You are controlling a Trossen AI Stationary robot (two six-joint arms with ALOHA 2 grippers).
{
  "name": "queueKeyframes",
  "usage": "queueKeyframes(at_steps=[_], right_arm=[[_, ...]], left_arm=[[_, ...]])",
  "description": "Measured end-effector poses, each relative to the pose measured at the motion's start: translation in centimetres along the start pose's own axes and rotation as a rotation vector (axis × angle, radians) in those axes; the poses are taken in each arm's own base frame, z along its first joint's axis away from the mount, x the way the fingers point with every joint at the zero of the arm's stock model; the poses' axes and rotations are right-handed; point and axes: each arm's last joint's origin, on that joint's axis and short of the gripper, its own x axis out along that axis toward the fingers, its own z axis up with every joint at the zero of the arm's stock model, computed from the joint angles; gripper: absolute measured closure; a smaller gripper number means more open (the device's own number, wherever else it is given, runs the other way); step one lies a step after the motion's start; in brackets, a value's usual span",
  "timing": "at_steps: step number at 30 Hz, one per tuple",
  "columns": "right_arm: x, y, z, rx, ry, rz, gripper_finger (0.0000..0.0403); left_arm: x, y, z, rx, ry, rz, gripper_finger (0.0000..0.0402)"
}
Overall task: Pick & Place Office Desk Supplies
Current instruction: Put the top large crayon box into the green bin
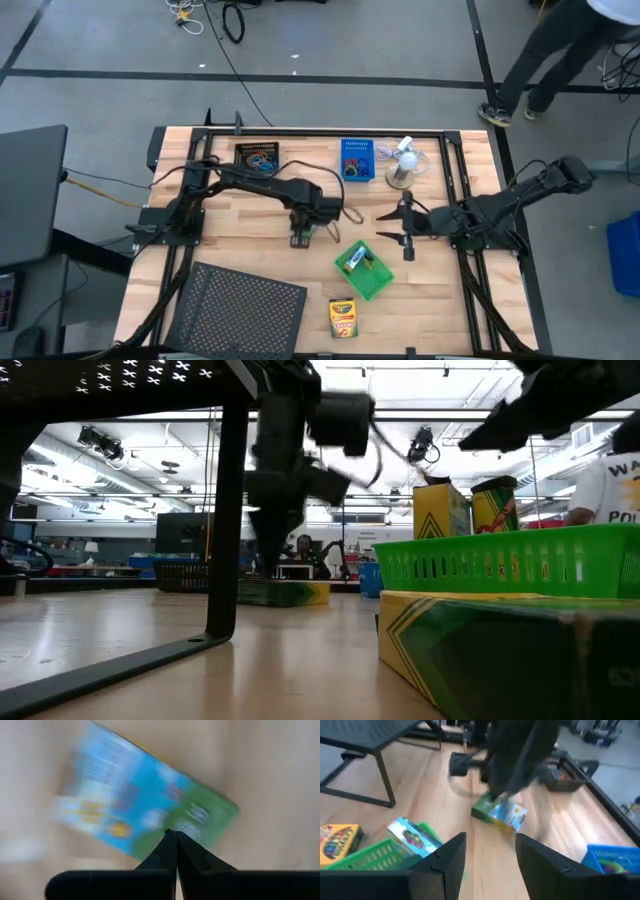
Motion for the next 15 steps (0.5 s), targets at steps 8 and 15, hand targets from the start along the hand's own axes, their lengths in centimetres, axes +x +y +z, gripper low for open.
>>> queueKeyframes(at_steps=[8, 15], right_arm=[[0.5, -1.4, -0.3, 0.050, 0.040, 0.054, 0.0222], [1.1, -3.3, -0.5, 0.169, 0.062, 0.144, 0.0244]], left_arm=[[-7.7, 1.0, -1.4, -0.160, -0.422, 0.086, 0.0394], [-7.3, 3.1, -5.4, -0.399, -0.443, 0.127, 0.0396]])
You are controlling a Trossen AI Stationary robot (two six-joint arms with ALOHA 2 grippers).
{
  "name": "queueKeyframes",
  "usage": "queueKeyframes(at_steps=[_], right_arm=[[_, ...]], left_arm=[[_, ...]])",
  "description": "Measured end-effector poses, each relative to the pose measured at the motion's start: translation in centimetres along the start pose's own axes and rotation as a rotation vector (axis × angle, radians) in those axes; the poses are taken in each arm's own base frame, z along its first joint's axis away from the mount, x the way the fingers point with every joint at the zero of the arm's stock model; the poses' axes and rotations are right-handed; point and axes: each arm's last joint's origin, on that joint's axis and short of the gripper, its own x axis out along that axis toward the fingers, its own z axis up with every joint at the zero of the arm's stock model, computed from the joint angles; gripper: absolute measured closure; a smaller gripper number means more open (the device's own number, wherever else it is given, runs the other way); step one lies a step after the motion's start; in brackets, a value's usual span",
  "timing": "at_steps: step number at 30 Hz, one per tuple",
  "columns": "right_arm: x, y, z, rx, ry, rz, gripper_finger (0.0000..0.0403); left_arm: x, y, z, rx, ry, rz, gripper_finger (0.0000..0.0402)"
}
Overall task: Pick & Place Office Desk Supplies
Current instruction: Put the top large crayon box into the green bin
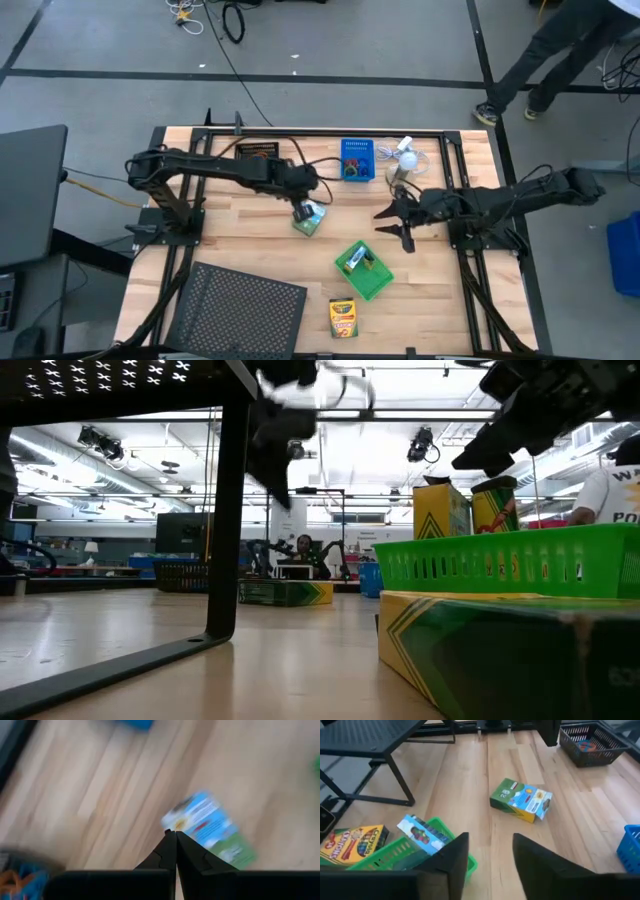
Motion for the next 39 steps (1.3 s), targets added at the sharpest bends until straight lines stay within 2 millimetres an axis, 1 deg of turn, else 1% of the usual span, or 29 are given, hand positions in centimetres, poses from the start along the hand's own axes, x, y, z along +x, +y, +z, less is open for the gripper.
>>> queueKeyframes(at_steps=[3, 6, 7, 8, 11, 15, 17, 20, 24, 27, 35, 39], right_arm=[[0.0, -0.8, 0.2, 0.021, -0.009, 0.007, 0.0294], [0.2, -1.6, 0.4, 0.037, -0.032, 0.021, 0.0368], [0.2, -1.8, 0.5, 0.044, -0.033, 0.035, 0.0385], [0.4, -2.0, 0.5, 0.052, -0.038, 0.053, 0.0392], [0.9, -2.5, 0.4, 0.096, -0.022, 0.092, 0.0393], [1.5, -2.9, -0.1, 0.115, 0.017, 0.095, 0.0398], [1.8, -3.2, -0.2, 0.124, 0.030, 0.088, 0.0399], [2.0, -3.7, -0.6, 0.144, 0.057, 0.077, 0.0400], [2.0, -4.6, -0.9, 0.202, 0.082, 0.102, 0.0401], [1.8, -5.3, -1.0, 0.231, 0.093, 0.098, 0.0398], [1.1, -7.3, -2.0, 0.315, 0.154, 0.086, 0.0393], [0.9, -7.7, -2.1, 0.340, 0.158, 0.103, 0.0394]], left_arm=[[1.5, 1.1, -1.2, -0.044, 0.076, -0.062, 0.0397], [4.0, 1.9, -2.3, -0.079, 0.145, -0.073, 0.0398], [4.6, 2.3, -2.5, -0.092, 0.165, -0.062, 0.0398], [5.1, 2.8, -2.6, -0.105, 0.180, -0.051, 0.0398], [6.1, 4.1, -2.6, -0.134, 0.223, -0.057, 0.0398], [7.5, 5.4, -3.0, -0.168, 0.299, -0.140, 0.0399], [8.2, 5.5, -3.2, -0.177, 0.326, -0.194, 0.0399], [9.2, 5.2, -3.5, -0.166, 0.359, -0.266, 0.0399], [10.3, 4.5, -3.3, -0.149, 0.373, -0.294, 0.0400], [10.6, 4.4, -2.5, -0.121, 0.354, -0.302, 0.0400], [11.0, 4.0, 0.8, -0.055, 0.266, -0.326, 0.0400], [12.1, 3.7, 1.8, -0.033, 0.257, -0.353, 0.0400]])
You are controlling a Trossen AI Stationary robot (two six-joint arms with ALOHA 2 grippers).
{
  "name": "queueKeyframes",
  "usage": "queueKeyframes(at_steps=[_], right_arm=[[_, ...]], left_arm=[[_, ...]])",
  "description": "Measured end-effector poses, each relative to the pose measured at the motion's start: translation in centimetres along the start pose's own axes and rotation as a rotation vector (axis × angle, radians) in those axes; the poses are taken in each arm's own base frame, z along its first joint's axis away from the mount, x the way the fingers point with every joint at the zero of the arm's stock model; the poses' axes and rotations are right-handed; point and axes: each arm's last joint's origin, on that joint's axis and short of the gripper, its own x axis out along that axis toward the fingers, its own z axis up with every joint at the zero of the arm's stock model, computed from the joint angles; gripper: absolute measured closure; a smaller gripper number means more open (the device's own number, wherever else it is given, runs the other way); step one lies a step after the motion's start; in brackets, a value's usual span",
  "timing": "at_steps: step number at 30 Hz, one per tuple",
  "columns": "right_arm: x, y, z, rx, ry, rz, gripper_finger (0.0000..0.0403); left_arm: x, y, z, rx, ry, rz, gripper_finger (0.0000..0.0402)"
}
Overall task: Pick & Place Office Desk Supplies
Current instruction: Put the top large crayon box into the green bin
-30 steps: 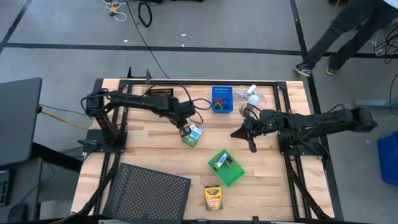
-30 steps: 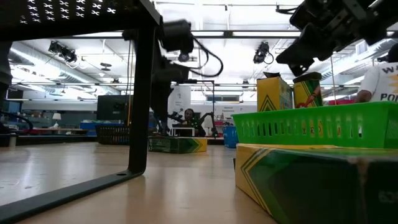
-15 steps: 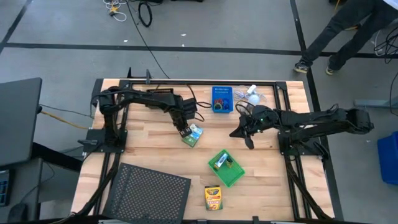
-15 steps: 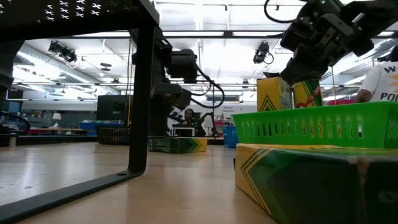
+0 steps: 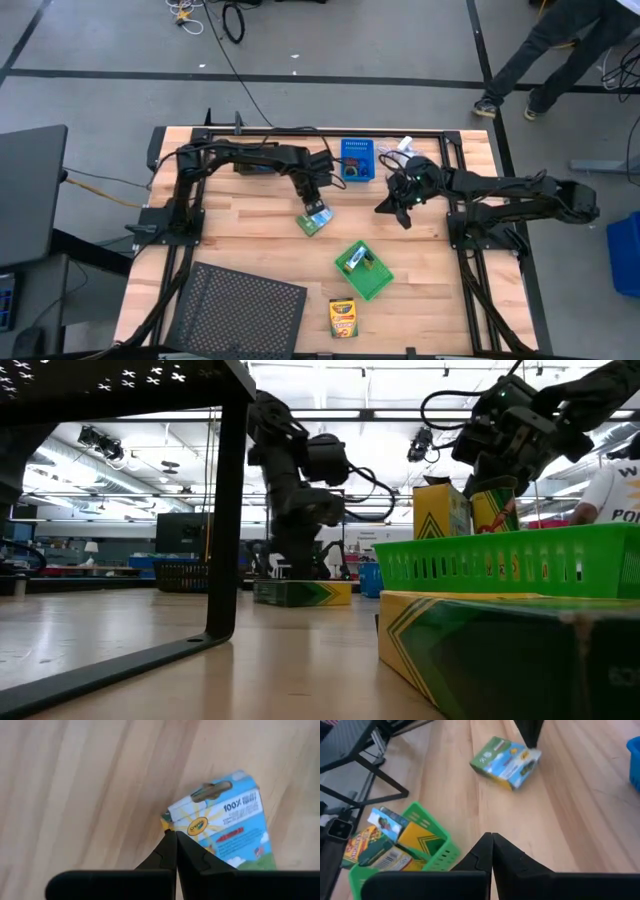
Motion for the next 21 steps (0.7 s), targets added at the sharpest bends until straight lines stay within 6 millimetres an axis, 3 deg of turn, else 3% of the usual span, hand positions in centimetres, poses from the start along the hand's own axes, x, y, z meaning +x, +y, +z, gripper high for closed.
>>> queueKeyframes(at_steps=[5, 9, 15, 21], right_arm=[[-0.2, -0.3, 0.1, 0.007, -0.003, 0.040, 0.0394], [-0.4, -0.5, 0.1, 0.016, -0.006, 0.056, 0.0394], [-0.6, -0.8, 0.1, 0.030, -0.011, 0.060, 0.0394], [-0.5, -1.0, -0.5, 0.047, 0.044, 0.045, 0.0393]], left_arm=[[1.4, -0.4, 1.8, 0.035, -0.019, -0.074, 0.0400], [1.5, -0.5, 2.8, 0.064, -0.048, -0.081, 0.0400], [0.1, -1.0, 4.3, 0.089, -0.104, -0.080, 0.0400], [-1.8, -1.0, 3.1, 0.100, 0.032, 0.001, 0.0400]])
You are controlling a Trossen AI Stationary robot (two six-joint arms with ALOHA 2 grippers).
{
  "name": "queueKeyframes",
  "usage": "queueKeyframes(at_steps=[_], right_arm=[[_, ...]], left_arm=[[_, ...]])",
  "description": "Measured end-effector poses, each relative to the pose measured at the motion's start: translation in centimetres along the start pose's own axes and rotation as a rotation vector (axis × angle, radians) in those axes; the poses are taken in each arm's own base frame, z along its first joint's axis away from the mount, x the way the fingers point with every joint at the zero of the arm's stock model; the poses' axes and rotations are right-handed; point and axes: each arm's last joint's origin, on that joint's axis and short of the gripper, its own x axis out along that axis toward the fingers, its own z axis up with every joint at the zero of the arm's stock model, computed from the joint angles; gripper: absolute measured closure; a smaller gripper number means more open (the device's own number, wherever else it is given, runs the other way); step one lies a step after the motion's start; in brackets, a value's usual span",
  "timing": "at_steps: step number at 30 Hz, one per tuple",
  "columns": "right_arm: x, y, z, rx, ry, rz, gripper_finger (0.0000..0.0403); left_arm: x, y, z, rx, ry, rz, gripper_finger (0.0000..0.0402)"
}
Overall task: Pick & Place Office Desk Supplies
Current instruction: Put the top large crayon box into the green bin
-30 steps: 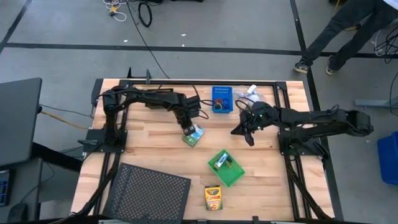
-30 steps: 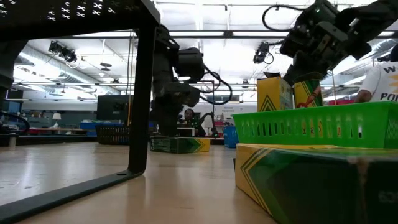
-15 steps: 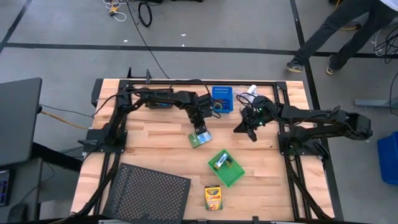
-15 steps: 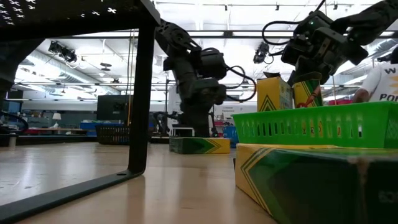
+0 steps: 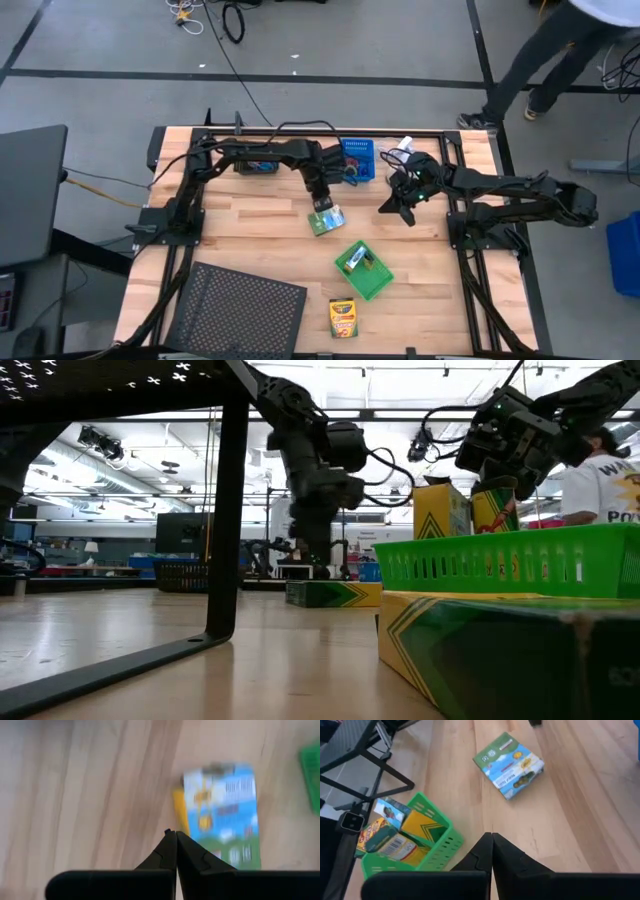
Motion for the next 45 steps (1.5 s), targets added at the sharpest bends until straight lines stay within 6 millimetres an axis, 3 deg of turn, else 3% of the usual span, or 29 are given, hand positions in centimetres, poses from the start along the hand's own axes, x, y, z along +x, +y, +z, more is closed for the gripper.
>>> queueKeyframes(at_steps=[5, 8, 14, 19, 22, 27, 31, 36, 40, 45], right_arm=[[0.9, -0.7, -0.3, 0.024, 0.041, -0.026, 0.0364], [1.7, -1.3, -0.6, 0.037, 0.074, -0.035, 0.0336], [2.7, -2.2, -0.6, 0.008, 0.081, -0.083, 0.0288], [2.7, -2.3, -0.4, -0.041, 0.061, -0.116, 0.0275], [2.7, -2.3, -0.4, -0.066, 0.058, -0.114, 0.0277], [2.8, -2.2, -0.1, -0.102, 0.036, -0.097, 0.0277], [2.8, -2.0, 0.3, -0.138, -0.001, -0.054, 0.0277], [2.8, -1.9, 0.6, -0.161, -0.024, -0.021, 0.0277], [2.8, -1.8, 0.7, -0.165, -0.031, -0.018, 0.0277], [2.8, -1.8, 0.7, -0.162, -0.038, -0.018, 0.0277]], left_arm=[[-0.3, -0.1, -1.6, -0.010, 0.154, 0.000, 0.0393], [-0.7, -0.4, -2.0, -0.031, 0.163, -0.001, 0.0395], [-0.6, -2.0, -1.5, -0.051, 0.092, 0.002, 0.0397], [-0.3, -5.0, -0.4, 0.021, -0.048, 0.064, 0.0398], [-1.8, -7.5, 0.5, 0.095, -0.215, 0.087, 0.0397], [-6.5, -11.8, 1.5, 0.211, -0.569, 0.145, 0.0396], [-10.1, -13.7, 0.4, 0.290, -0.850, 0.152, 0.0398], [-10.9, -12.1, -3.5, 0.225, -0.988, 0.148, 0.0398], [-8.4, -9.3, -6.8, 0.056, -0.940, 0.126, 0.0398], [-6.1, -6.8, -8.3, -0.090, -0.743, 0.066, 0.0398]])
